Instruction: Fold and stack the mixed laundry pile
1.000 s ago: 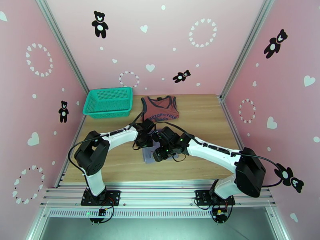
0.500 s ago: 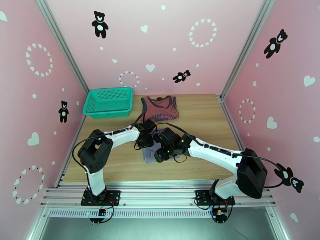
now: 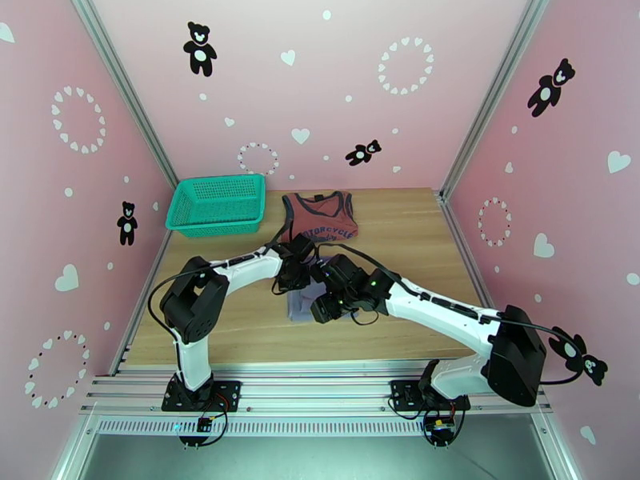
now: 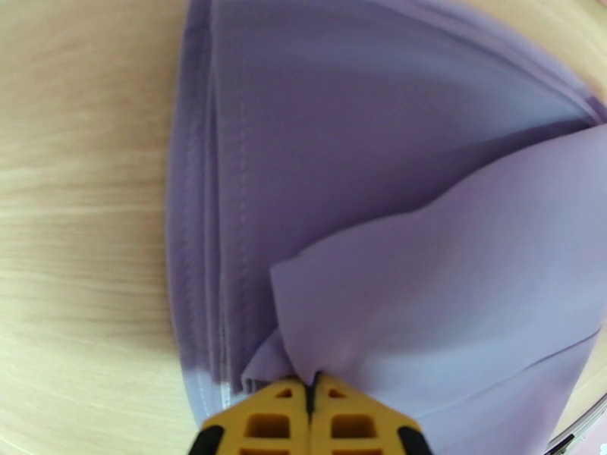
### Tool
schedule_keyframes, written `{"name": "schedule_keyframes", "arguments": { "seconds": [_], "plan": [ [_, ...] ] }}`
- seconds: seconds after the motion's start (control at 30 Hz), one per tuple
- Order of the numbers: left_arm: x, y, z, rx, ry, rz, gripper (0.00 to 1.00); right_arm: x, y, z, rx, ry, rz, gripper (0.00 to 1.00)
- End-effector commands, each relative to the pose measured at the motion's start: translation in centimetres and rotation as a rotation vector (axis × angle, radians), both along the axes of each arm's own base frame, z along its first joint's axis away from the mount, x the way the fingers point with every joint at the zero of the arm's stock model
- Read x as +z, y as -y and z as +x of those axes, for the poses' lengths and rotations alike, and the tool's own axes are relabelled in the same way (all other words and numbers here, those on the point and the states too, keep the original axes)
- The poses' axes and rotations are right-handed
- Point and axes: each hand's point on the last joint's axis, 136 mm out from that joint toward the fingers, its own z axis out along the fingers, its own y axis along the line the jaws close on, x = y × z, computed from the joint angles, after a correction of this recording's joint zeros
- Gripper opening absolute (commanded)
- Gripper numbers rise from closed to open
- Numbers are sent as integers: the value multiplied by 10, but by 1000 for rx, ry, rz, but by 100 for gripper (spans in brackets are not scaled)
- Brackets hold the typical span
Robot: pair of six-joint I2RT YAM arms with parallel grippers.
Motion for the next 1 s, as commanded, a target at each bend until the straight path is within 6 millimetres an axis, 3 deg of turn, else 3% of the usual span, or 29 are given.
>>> {"name": "schedule_keyframes", "arguments": {
  "seconds": [0.0,0.17,0.5,0.77,0.97],
  "plan": [
    [35,5,9,-30,71,-11,0,-1,9,-4,-14,2,-16,50],
    [56,5,15,-46,115,-7,0,1,10,-3,-22,11,-13,50],
    [70,2,43,-108,175,87,0,2,16,-2,-42,31,-16,52],
    [44,-4,37,-111,117,124,0,-8,18,13,-120,61,-5,50],
    [27,-22,33,-83,111,203,0,-10,12,43,-194,99,43,36]
  ]
}}
